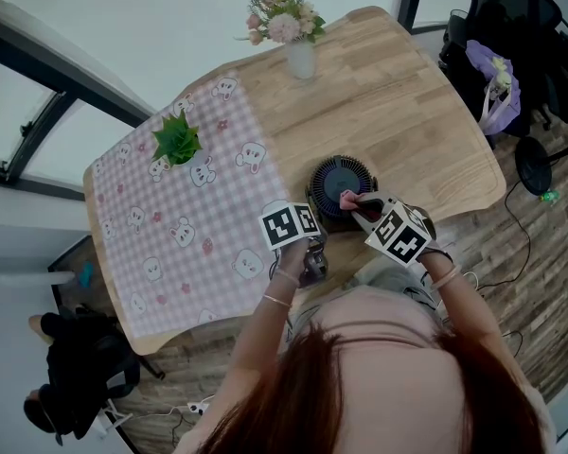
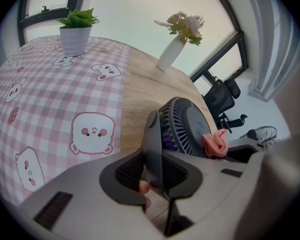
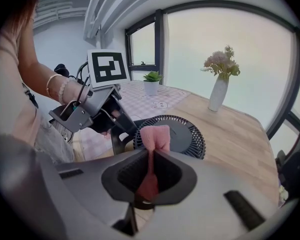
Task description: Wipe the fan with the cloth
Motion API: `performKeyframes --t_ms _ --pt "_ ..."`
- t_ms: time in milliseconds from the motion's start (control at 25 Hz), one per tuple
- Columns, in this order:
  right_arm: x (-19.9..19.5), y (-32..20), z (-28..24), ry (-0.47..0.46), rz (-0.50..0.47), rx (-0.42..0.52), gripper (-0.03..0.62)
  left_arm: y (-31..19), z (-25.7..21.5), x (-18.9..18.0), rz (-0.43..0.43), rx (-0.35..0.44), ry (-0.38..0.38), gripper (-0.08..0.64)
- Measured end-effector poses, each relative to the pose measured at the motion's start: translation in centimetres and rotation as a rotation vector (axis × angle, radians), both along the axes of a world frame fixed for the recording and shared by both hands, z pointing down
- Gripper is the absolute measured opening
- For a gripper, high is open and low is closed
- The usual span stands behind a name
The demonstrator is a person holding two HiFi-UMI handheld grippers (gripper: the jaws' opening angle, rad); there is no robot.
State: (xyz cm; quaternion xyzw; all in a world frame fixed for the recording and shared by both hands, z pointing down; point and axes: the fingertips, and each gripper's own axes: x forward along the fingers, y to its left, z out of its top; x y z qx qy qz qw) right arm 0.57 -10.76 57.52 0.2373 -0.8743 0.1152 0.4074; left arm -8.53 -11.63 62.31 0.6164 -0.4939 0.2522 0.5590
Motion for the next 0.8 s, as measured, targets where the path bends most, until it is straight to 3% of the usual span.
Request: performKeyframes --t_ms 480,800 --pt "-1.7 0.6 -0.1 -0.004 -0.040 -0.032 0.028 -0.1 0.0 -0.2 -0.002 0.002 0.021 0.080" --pt "-2.6 0.6 0.1 0.041 -0.079 -0.024 0.028 -0.1 0.2 -0.1 0.010 0.006 0.023 0.080"
